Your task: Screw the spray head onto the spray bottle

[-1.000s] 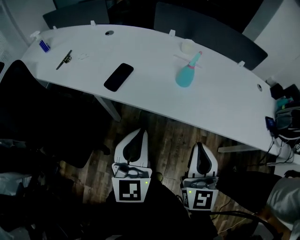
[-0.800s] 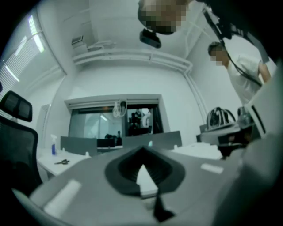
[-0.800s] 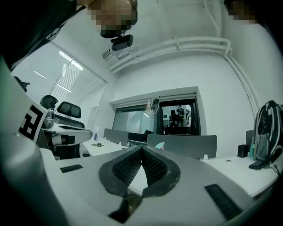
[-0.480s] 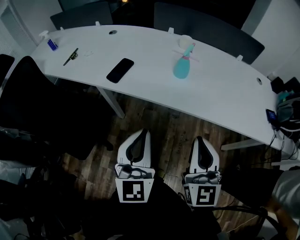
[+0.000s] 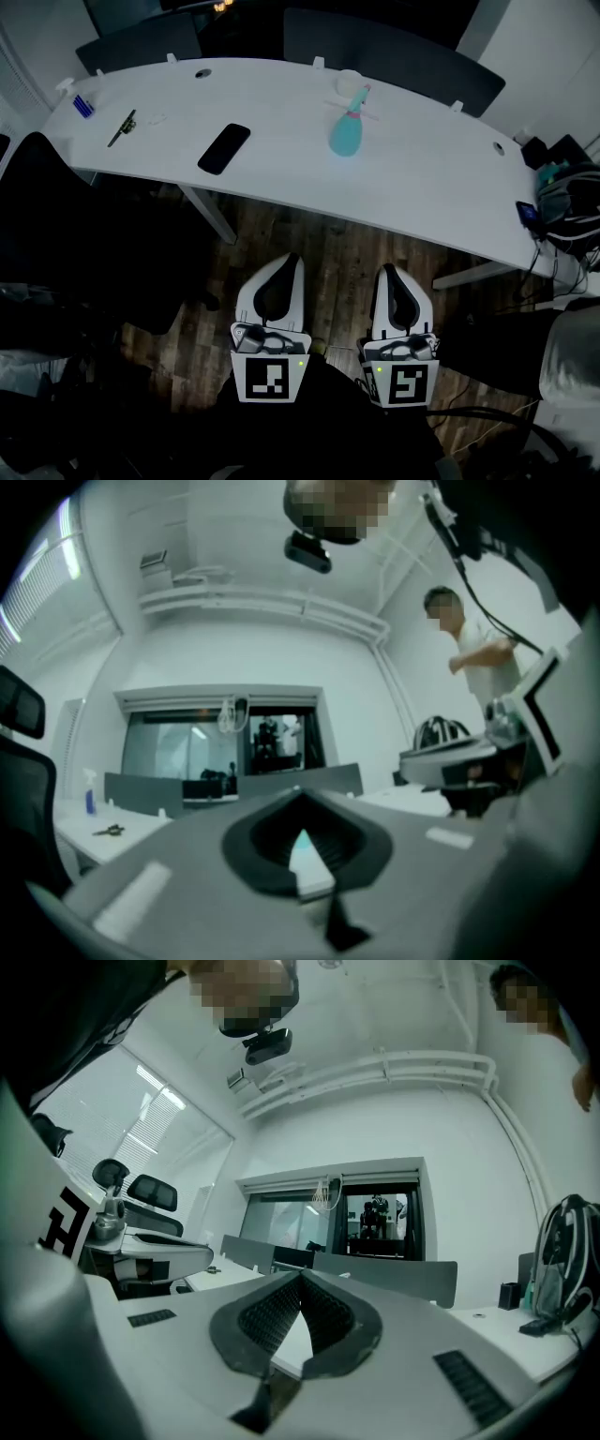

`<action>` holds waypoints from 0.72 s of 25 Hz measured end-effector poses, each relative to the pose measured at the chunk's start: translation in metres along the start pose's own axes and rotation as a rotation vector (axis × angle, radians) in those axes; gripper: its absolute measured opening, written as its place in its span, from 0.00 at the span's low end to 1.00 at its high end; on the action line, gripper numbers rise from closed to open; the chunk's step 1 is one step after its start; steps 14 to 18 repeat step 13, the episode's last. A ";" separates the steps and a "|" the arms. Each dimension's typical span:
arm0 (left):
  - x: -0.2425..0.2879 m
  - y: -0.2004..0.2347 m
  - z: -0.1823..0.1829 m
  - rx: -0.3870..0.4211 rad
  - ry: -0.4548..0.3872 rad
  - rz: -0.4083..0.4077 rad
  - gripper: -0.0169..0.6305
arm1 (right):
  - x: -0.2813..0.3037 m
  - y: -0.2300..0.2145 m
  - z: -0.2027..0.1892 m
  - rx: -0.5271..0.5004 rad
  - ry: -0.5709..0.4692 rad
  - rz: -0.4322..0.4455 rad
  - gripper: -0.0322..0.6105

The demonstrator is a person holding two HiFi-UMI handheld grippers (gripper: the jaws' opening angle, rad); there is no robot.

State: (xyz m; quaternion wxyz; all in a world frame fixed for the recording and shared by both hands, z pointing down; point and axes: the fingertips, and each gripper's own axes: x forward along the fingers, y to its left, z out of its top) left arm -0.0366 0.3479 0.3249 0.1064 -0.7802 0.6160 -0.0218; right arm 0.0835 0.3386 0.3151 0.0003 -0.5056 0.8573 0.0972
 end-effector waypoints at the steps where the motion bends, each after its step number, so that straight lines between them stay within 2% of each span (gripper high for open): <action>1: 0.001 -0.001 0.000 0.002 -0.005 -0.007 0.03 | 0.000 -0.001 0.000 -0.002 0.001 -0.008 0.06; 6: 0.004 -0.002 0.004 0.020 -0.026 -0.034 0.03 | 0.003 -0.004 0.000 -0.005 0.007 -0.035 0.06; 10: 0.004 0.004 -0.003 0.004 -0.002 -0.028 0.03 | 0.005 -0.002 0.000 -0.009 0.006 -0.036 0.06; 18: 0.006 0.010 -0.002 0.025 -0.005 -0.023 0.03 | 0.008 -0.002 0.002 -0.012 0.002 -0.031 0.06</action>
